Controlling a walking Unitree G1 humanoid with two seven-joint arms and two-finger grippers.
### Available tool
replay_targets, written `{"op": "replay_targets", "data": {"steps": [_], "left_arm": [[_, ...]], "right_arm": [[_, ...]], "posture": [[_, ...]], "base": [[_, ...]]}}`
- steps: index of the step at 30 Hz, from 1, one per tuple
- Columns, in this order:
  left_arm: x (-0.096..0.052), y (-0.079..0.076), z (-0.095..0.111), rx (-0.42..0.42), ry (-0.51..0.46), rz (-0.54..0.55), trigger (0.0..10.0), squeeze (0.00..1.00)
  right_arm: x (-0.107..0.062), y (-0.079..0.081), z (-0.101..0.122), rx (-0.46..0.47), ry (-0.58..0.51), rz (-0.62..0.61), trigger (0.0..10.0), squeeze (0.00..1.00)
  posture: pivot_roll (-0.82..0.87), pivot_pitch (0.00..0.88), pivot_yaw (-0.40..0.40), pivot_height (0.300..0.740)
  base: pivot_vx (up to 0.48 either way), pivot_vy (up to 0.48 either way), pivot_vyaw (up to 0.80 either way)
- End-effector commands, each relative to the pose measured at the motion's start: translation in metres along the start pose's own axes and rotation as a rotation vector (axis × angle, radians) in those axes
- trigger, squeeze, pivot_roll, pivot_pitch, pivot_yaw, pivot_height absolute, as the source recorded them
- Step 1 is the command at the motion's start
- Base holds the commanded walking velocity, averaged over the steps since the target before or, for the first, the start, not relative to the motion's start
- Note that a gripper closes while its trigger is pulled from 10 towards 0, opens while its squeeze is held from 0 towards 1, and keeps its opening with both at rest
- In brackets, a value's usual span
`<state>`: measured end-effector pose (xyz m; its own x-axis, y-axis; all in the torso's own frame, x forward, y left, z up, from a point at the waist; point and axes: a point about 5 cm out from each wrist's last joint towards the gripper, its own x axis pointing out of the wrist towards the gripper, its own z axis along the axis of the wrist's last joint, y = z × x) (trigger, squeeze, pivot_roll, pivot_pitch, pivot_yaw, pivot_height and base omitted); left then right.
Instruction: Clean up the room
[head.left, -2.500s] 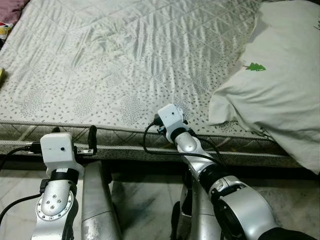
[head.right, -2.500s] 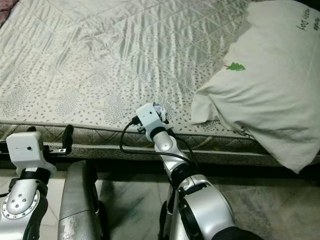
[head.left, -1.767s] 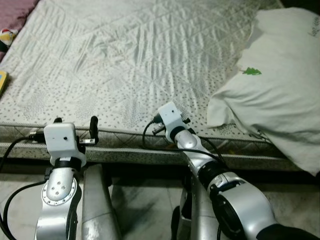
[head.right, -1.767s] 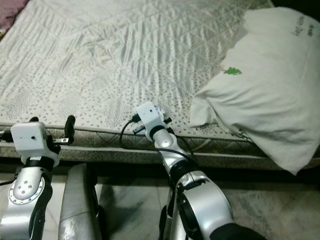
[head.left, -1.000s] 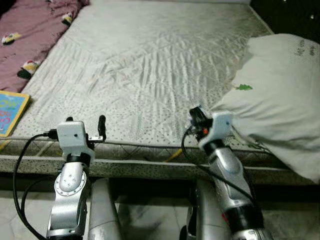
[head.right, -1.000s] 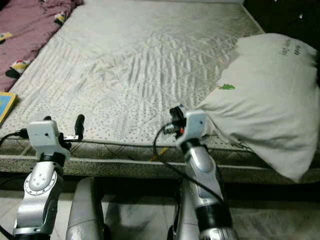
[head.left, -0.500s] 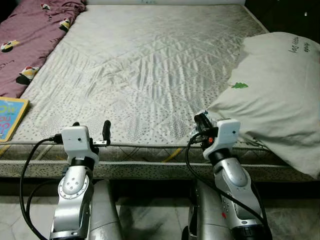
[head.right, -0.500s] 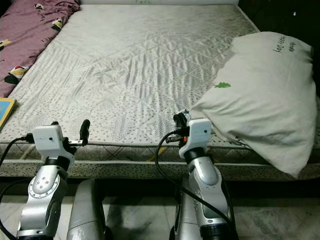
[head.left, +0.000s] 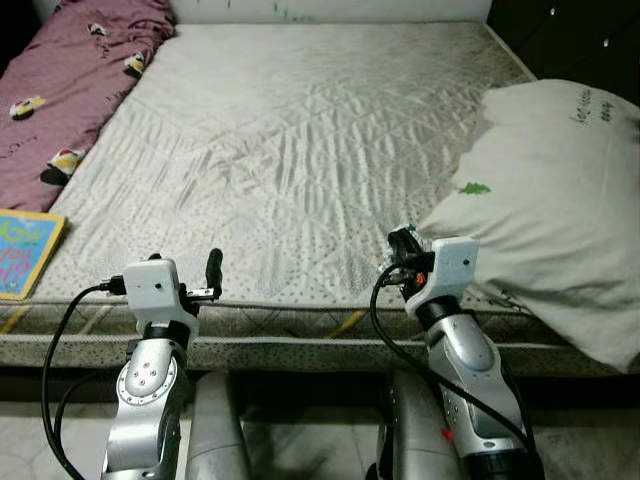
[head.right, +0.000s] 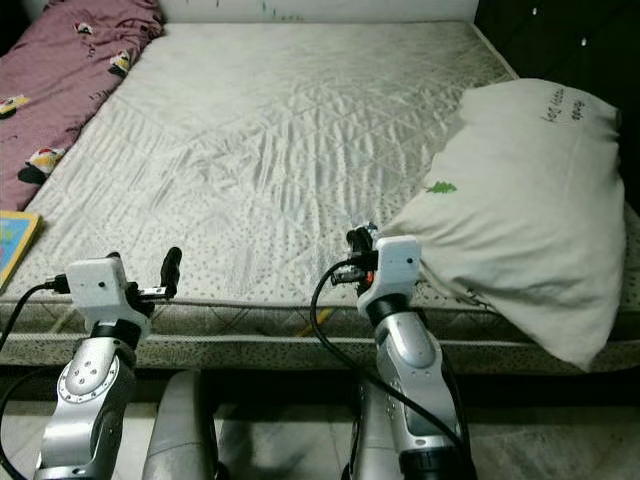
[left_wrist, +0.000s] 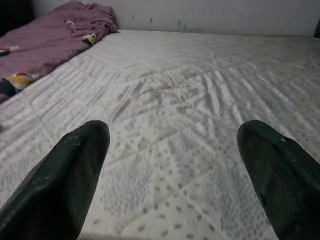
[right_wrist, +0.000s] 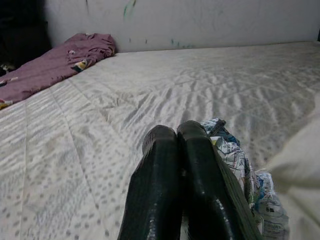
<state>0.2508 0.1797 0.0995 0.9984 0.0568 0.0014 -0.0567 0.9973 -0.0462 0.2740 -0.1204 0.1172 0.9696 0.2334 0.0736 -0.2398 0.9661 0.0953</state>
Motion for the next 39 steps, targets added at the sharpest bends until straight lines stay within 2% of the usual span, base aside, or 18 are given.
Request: {"op": "replay_targets", "data": {"steps": [1,12,28,37,39], "left_arm": [[0.001,0.0,0.003,0.008,-0.011,0.003,10.0,0.0],[0.004,-0.001,0.004,0.015,-0.014,0.018,10.0,0.0],[0.006,-0.003,0.003,0.03,0.003,0.03,10.0,0.0],[0.006,-0.002,0.003,0.042,0.003,0.038,10.0,0.0],[0.006,-0.002,0.003,0.044,0.004,0.039,10.0,0.0]], "right_arm": [[0.004,0.0,0.011,-0.004,-0.035,-0.007,10.0,0.0],[0.009,-0.006,0.014,-0.009,-0.036,-0.027,10.0,0.0],[0.007,-0.011,0.012,-0.01,-0.019,-0.058,10.0,0.0],[0.008,-0.016,0.007,-0.058,0.017,-0.125,10.0,0.0],[0.008,-0.016,0.008,-0.066,0.008,-0.107,10.0,0.0]], "posture": [[0.05,0.0,0.005,0.61],[0.04,0.004,0.003,0.668],[0.04,0.0,0.004,0.735],[0.04,0.0,0.003,0.74],[0.04,0.0,0.003,0.74]], "base": [[0.0,0.0,0.0],[0.0,0.0,0.0],[0.0,0.0,0.0],[0.0,0.0,0.0],[0.0,0.0,0.0]]}}
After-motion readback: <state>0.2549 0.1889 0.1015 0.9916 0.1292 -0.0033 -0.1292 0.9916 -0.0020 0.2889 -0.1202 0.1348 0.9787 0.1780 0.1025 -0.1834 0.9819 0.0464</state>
